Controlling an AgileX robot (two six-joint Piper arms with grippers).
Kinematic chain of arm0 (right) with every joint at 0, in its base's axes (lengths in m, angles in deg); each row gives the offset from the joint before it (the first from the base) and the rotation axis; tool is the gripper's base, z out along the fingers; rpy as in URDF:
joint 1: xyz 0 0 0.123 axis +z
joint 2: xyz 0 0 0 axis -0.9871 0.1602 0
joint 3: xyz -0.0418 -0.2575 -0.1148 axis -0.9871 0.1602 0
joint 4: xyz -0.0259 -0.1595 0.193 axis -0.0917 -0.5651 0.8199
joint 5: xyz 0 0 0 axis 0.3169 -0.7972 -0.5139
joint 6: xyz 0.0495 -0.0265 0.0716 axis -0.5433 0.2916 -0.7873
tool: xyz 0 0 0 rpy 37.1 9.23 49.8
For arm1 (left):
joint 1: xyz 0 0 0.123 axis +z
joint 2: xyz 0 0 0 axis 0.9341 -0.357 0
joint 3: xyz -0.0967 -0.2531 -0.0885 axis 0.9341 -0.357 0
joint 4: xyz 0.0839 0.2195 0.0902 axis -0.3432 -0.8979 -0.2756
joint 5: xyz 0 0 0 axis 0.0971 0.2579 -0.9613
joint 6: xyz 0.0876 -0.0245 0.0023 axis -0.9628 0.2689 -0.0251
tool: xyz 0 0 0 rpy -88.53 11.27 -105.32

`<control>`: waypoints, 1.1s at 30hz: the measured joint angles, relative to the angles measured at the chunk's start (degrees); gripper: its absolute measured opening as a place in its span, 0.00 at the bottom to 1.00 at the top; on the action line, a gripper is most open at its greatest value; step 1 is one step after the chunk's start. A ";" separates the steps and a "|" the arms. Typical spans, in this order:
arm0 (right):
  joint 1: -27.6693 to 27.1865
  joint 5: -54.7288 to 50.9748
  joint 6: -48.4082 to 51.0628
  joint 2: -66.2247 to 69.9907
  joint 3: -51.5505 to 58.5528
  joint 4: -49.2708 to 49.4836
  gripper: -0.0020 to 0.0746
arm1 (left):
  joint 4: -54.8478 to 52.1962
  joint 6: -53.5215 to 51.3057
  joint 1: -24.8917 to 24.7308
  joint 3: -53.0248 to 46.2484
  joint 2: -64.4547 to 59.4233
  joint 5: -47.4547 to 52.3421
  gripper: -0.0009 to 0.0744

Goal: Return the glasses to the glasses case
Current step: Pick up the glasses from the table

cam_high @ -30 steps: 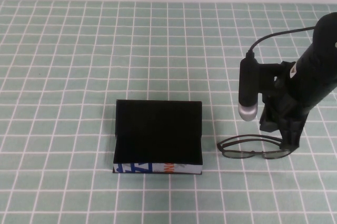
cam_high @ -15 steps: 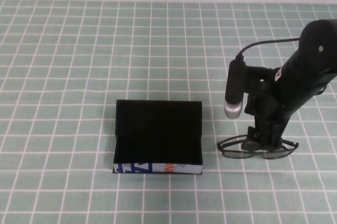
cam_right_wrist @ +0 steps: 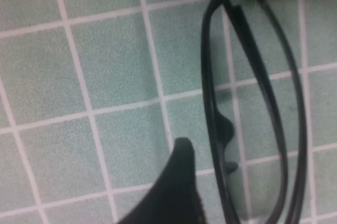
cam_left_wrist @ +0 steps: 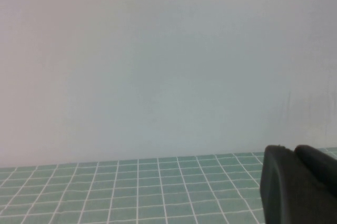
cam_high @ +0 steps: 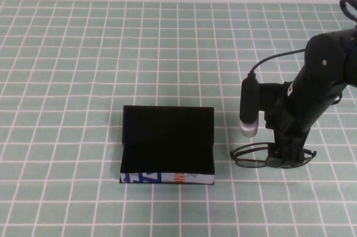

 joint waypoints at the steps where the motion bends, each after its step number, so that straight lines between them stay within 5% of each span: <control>1: 0.00 0.00 0.00 0.19 0.00 -0.04 0.84 | 0.00 0.00 0.00 0.00 0.00 0.00 0.01; 16: 0.00 1.34 0.00 6.52 0.00 -1.37 0.82 | 0.00 0.00 0.00 0.00 0.00 0.00 0.01; 27: 0.00 0.55 0.00 6.79 0.00 -1.62 0.39 | 0.00 0.00 0.00 0.00 0.00 0.00 0.01; 33: 0.00 -0.03 0.00 6.38 0.00 -1.72 0.34 | 0.00 0.00 0.00 0.00 0.00 0.00 0.01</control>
